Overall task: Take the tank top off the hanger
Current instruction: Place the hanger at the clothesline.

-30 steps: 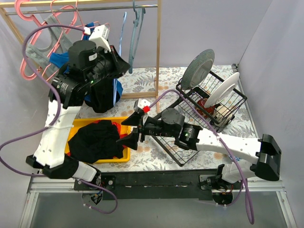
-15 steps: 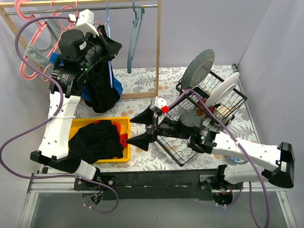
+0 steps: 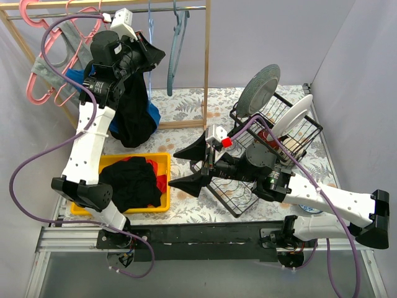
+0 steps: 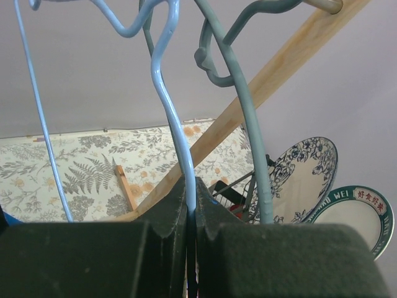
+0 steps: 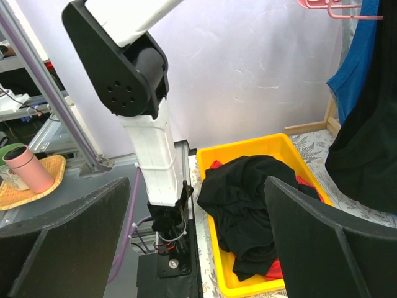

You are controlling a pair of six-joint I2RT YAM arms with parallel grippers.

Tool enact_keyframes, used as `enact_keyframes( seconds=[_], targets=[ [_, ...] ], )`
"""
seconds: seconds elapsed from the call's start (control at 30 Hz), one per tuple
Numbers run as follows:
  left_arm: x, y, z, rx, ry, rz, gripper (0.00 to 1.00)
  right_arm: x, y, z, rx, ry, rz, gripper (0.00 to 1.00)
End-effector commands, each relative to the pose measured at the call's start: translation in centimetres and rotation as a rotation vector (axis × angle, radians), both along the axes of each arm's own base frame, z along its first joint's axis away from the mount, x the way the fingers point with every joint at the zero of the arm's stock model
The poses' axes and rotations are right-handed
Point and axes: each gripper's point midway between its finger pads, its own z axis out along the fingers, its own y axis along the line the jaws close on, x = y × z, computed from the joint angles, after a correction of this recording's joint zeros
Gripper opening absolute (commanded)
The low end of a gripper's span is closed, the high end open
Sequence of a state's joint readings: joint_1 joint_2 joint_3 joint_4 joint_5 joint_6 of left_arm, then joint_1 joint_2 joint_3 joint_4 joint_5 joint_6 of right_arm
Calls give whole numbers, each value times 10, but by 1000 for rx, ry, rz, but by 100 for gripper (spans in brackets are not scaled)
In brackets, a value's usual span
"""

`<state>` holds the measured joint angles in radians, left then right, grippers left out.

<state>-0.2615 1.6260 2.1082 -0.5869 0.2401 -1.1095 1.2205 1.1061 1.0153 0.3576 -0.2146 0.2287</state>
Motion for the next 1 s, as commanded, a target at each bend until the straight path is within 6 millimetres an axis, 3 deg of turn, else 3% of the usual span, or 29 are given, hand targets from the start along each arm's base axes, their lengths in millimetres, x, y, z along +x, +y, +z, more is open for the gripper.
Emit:
enact_keyframes(
  seconds=[0.0, 0.17, 0.3, 0.33, 0.43, 0.47, 0.53, 0.57, 0.6, 0.63, 0.7, 0.73, 0.8, 0.9, 0.93, 0.97],
  targets=[
    [2, -1, 12, -28, -44, -41, 1, -3, -9, 28, 79, -42, -6, 97],
    [8, 1, 2, -34, -11, -57, 7, -2, -4, 26, 65, -34, -4, 97],
    [4, 2, 3, -29, -2, -74, 35, -2, -4, 27, 69, -35, -2, 97],
    [-1, 3, 7, -30, -12, -74, 49, -2, -3, 27, 68, -32, -4, 97],
    [-13, 8, 14, -25, -30, -62, 61, 0, 0, 23, 51, -20, -6, 97],
    [-30, 11, 29, -31, -71, -58, 64, 0, 1, 20, 40, -14, -4, 97],
    [-39, 18, 29, -30, -89, -34, 69, 2, 3, 24, 30, 3, -12, 99],
    [-61, 24, 47, -40, -141, -22, 77, 5, 4, 18, -2, 32, -28, 98],
    [-63, 29, 39, -39, -129, 3, 90, 8, 3, 26, 2, 53, -48, 98],
    [-74, 32, 46, -41, -155, 9, 96, 14, 4, 24, -7, 87, -76, 98],
    [-101, 41, 60, -37, -212, 22, 98, 20, 5, 18, -38, 120, -112, 99],
    [-105, 45, 53, -6, -206, 36, 98, 23, 7, 19, -46, 127, -126, 99],
    [-121, 55, 58, 21, -224, 68, 98, 25, 9, 12, -84, 138, -133, 99],
    [-128, 76, 55, 73, -206, 171, 98, 22, 13, 7, -88, 140, -110, 99],
    [-123, 82, 43, 96, -158, 203, 98, 19, 14, 7, -85, 138, -88, 98],
    [-125, 87, 50, 118, -165, 223, 98, 17, 15, 2, -88, 140, -79, 98]
  ],
)
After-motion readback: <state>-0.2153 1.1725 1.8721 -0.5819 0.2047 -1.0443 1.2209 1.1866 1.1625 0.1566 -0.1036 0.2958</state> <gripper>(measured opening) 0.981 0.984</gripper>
